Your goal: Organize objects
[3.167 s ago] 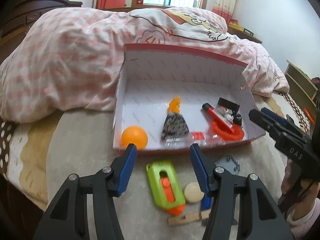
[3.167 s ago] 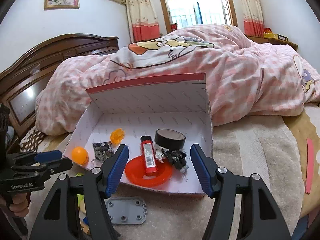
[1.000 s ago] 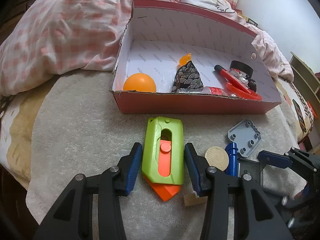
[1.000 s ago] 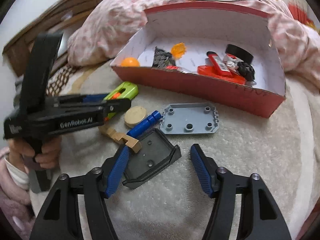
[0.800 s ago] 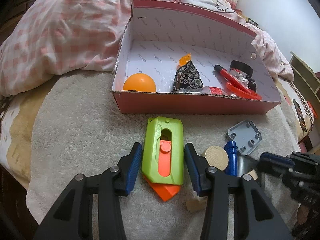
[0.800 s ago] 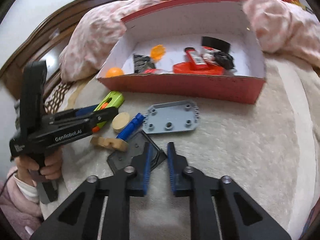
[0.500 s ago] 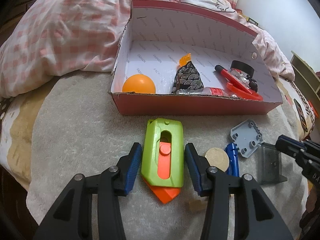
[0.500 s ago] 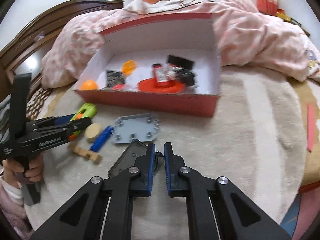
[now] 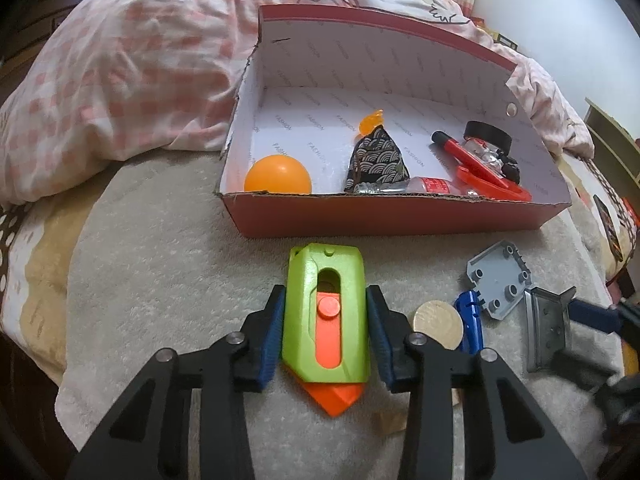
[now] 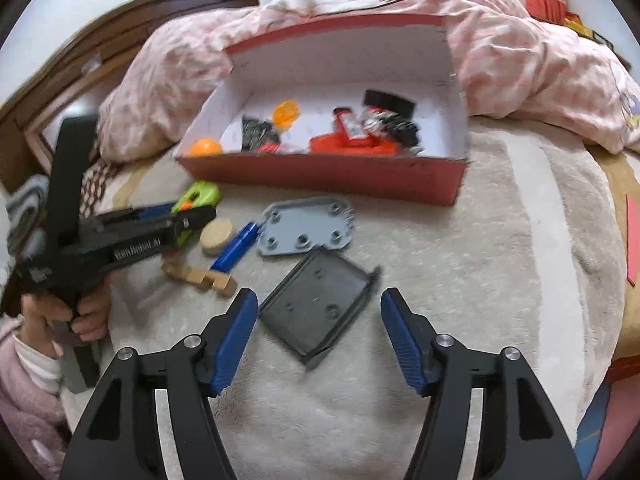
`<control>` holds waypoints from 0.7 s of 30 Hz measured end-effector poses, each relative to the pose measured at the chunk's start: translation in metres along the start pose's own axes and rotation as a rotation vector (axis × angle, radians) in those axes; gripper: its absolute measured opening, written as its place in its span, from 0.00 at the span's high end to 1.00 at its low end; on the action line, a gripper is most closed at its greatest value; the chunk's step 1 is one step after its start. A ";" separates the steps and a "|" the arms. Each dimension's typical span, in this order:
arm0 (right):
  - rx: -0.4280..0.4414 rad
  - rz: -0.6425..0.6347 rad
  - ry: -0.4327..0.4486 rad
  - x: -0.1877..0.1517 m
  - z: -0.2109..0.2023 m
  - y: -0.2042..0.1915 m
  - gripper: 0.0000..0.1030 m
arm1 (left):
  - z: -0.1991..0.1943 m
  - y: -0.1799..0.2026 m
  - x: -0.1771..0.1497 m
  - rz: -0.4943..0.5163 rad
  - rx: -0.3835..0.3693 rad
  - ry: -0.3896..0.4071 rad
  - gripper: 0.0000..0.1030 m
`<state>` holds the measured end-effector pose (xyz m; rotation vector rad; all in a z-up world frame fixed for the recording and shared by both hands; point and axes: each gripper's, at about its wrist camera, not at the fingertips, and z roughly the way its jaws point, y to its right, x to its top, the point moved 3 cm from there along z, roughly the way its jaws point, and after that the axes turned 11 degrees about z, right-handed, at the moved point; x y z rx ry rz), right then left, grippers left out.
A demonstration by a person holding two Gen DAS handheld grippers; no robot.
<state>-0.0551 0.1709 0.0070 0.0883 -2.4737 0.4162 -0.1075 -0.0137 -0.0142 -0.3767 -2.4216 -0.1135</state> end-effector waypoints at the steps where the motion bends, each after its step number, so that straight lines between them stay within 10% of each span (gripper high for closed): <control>1: -0.015 -0.018 -0.006 -0.002 0.004 -0.003 0.36 | -0.001 -0.001 -0.001 -0.004 -0.005 0.000 0.63; 15: -0.115 -0.076 -0.001 -0.001 0.020 -0.014 0.34 | -0.003 0.011 -0.005 0.052 0.002 -0.004 0.54; 21: -0.096 0.004 0.014 0.003 0.013 0.001 0.59 | -0.004 0.007 -0.006 0.038 0.004 -0.003 0.63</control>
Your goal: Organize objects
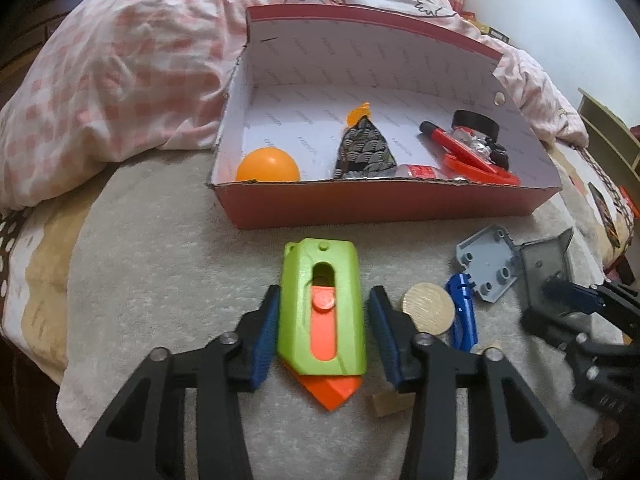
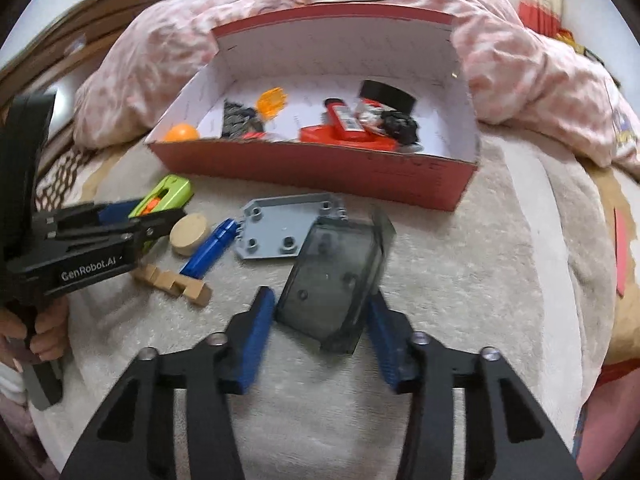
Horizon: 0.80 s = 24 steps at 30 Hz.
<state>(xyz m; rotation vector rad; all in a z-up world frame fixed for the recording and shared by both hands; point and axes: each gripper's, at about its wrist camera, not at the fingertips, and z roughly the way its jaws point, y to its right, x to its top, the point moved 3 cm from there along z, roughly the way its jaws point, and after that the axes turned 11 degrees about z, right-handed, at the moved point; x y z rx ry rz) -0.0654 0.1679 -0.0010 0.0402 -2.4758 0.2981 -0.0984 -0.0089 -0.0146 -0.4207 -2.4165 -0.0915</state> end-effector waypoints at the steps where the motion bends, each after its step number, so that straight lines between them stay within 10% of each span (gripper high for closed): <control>1: 0.008 0.009 0.000 0.000 -0.001 0.003 0.60 | -0.001 -0.002 0.000 -0.008 -0.010 -0.001 0.63; 13: 0.082 0.083 -0.001 -0.001 -0.008 0.021 0.79 | -0.033 -0.027 0.001 -0.093 -0.031 0.057 0.63; 24: 0.101 0.160 -0.003 0.005 -0.007 0.034 0.59 | -0.031 -0.018 0.003 -0.090 -0.064 0.053 0.63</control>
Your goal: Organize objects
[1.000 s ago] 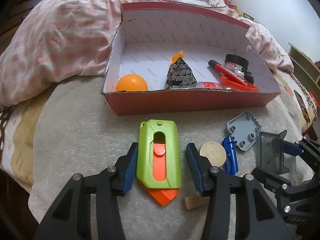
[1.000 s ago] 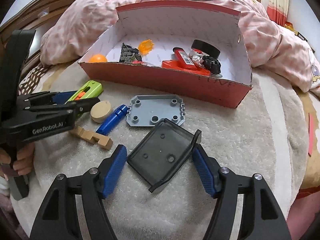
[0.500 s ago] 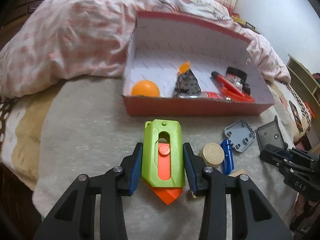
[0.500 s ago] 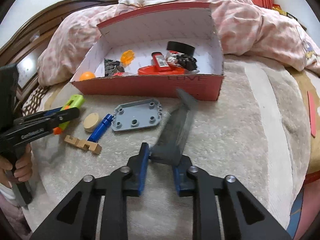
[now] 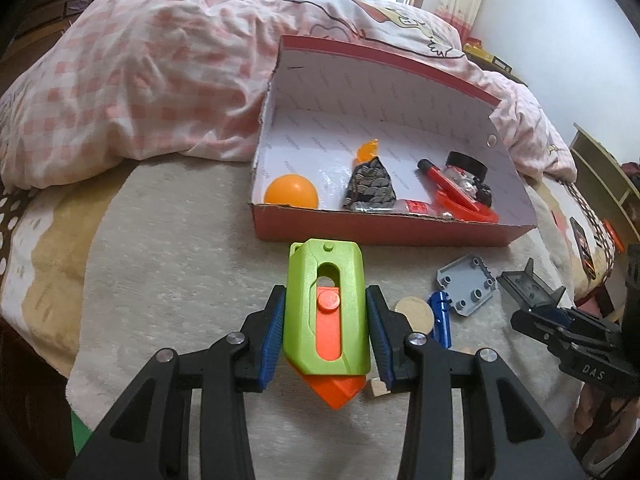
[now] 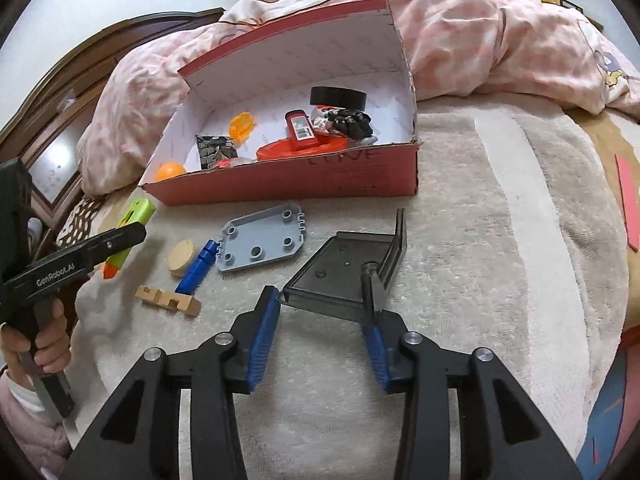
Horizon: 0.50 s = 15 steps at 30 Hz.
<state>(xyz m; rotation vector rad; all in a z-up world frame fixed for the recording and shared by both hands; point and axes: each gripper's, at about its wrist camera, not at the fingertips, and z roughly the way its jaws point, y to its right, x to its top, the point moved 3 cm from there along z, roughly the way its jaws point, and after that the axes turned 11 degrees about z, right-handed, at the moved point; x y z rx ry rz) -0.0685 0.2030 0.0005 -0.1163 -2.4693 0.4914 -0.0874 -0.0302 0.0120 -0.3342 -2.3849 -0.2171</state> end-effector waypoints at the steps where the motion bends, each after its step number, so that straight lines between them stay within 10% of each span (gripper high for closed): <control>1: 0.005 0.007 -0.003 0.001 0.001 0.001 0.59 | 0.000 0.001 0.000 0.002 -0.001 -0.001 0.63; 15: 0.075 0.112 0.032 0.004 -0.005 0.020 0.97 | -0.005 0.009 0.005 0.017 -0.010 0.014 0.63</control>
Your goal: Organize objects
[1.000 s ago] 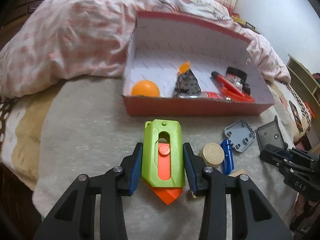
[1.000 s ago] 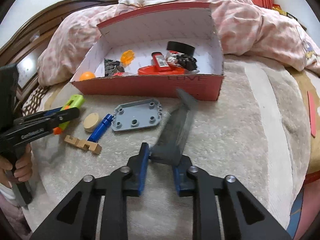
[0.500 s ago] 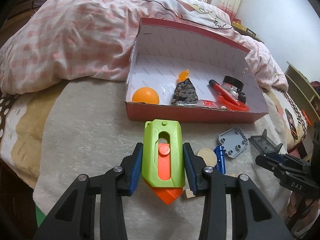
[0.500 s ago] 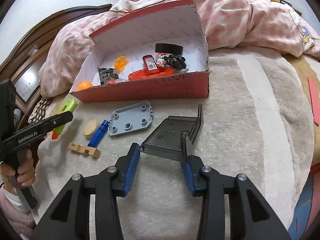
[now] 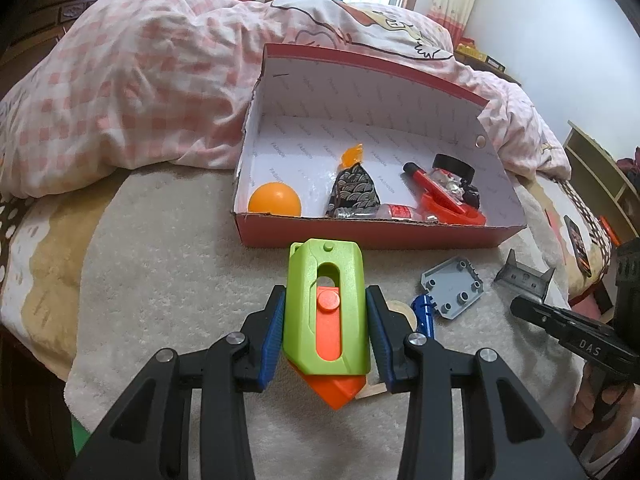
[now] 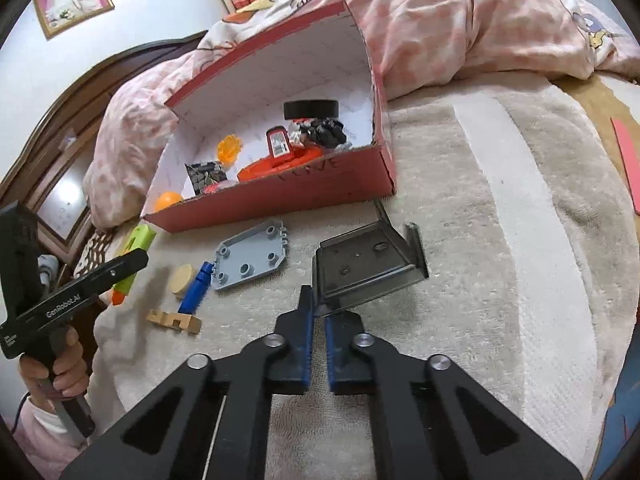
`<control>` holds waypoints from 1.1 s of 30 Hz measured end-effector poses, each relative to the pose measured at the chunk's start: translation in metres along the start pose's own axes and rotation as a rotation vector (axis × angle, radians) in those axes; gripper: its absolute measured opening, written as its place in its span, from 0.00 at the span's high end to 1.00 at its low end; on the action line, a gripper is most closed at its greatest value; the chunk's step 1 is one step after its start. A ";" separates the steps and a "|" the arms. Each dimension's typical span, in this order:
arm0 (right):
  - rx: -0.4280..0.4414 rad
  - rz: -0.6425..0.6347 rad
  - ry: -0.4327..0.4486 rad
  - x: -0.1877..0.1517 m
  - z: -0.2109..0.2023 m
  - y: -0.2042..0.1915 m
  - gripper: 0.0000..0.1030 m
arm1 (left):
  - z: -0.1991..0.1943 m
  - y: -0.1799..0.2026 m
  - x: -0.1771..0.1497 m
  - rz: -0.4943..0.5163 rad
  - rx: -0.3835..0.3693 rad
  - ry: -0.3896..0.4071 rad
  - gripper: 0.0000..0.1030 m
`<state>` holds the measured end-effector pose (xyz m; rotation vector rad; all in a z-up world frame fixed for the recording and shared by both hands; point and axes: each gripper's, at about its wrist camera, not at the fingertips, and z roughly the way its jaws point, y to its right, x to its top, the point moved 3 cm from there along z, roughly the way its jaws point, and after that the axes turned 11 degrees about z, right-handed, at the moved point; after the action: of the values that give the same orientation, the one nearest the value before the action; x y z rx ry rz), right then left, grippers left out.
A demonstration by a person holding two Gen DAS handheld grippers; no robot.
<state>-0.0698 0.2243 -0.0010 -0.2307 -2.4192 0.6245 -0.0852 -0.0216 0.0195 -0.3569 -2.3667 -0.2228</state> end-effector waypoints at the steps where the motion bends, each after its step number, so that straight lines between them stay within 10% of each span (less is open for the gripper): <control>1: 0.006 -0.004 0.006 0.000 -0.002 -0.001 0.97 | 0.000 0.001 0.000 0.003 -0.001 0.001 0.63; 11: 0.090 -0.244 -0.028 -0.022 -0.012 -0.044 0.95 | 0.003 0.006 0.001 0.010 -0.011 -0.002 0.63; 15: -0.018 -0.298 0.061 -0.018 -0.022 -0.047 0.48 | 0.005 0.006 0.001 0.008 -0.017 -0.006 0.63; 17: -0.107 -0.326 0.114 -0.012 -0.024 -0.043 0.41 | 0.006 0.006 0.001 0.005 -0.020 -0.009 0.63; 23: -0.259 -0.364 0.071 0.003 0.000 -0.024 0.41 | 0.009 0.008 0.000 0.005 -0.024 -0.018 0.63; 33: -0.252 -0.285 -0.001 0.007 0.012 -0.011 0.51 | 0.008 0.012 0.005 0.018 -0.029 -0.010 0.63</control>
<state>-0.0823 0.2127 -0.0005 0.0133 -2.4666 0.1928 -0.0908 -0.0074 0.0178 -0.3941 -2.3708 -0.2470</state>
